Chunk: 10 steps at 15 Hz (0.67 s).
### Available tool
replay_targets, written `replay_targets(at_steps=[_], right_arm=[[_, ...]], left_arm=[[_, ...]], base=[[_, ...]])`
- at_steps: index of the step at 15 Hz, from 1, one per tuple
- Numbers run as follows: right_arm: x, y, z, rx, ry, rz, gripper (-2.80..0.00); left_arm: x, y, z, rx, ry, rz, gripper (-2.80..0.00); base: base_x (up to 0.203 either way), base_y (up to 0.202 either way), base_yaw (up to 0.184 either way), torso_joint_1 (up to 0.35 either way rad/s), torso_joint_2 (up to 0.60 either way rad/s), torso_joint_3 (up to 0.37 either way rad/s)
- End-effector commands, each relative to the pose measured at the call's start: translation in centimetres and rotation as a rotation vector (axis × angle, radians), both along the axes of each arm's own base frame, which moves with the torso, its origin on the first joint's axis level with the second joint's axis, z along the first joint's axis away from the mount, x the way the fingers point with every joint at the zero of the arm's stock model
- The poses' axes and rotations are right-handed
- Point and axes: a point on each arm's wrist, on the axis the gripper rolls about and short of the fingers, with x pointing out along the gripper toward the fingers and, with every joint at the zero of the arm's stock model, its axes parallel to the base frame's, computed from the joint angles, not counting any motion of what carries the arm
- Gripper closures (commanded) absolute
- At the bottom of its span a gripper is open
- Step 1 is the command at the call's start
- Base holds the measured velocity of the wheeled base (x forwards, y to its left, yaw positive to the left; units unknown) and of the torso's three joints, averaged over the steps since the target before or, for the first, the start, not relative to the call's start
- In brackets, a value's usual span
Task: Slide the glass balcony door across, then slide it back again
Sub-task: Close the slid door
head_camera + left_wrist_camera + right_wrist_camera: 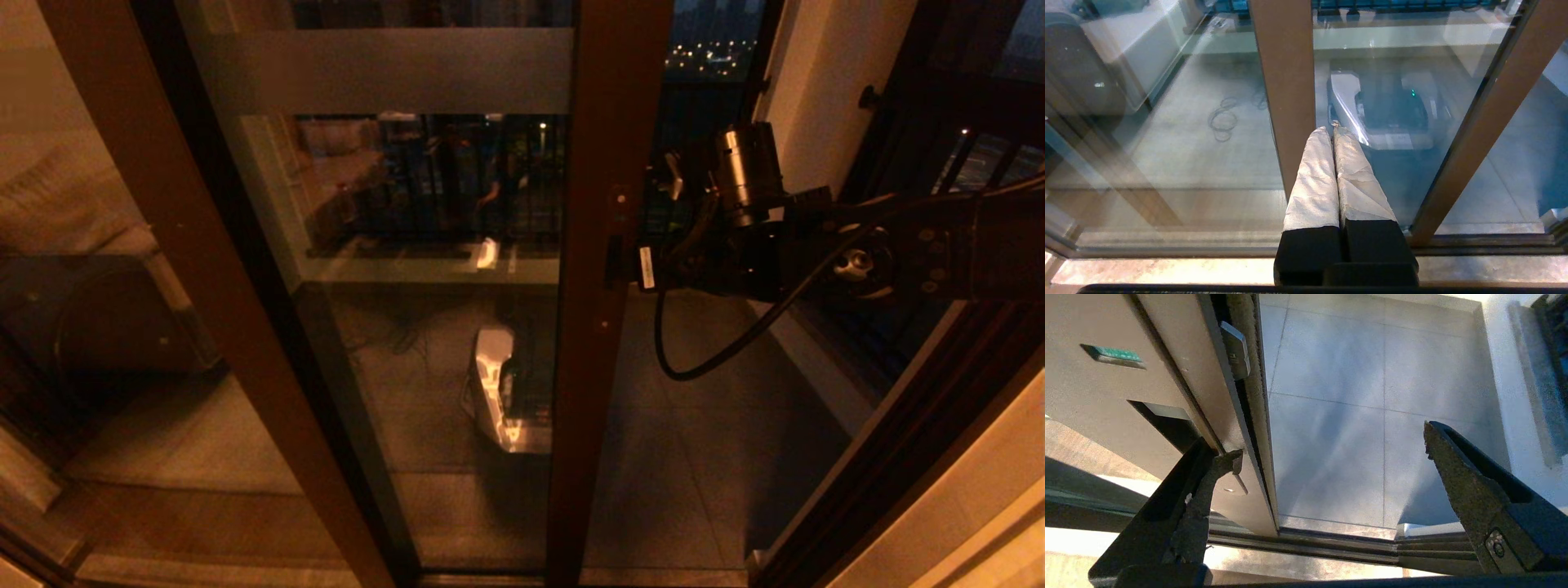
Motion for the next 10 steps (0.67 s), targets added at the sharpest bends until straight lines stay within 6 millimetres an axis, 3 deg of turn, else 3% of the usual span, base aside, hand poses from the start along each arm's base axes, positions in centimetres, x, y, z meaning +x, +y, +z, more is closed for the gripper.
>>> replay_targets(at_steps=[1, 10], right_arm=[[0.0, -0.1, -0.1, -0.005, 0.004, -0.006, -2.80], [0.7, -2.2, -0.2, -0.026, 0.010, -0.054, -2.80]], left_arm=[[0.0, 0.0, 0.0, 0.000, 0.002, 0.000, 0.00], [0.0, 0.0, 0.0, 0.000, 0.000, 0.000, 0.00]], base=[[0.000, 0.000, 0.000, 0.000, 0.00, 0.000], [0.000, 0.000, 0.000, 0.000, 0.00, 0.000]])
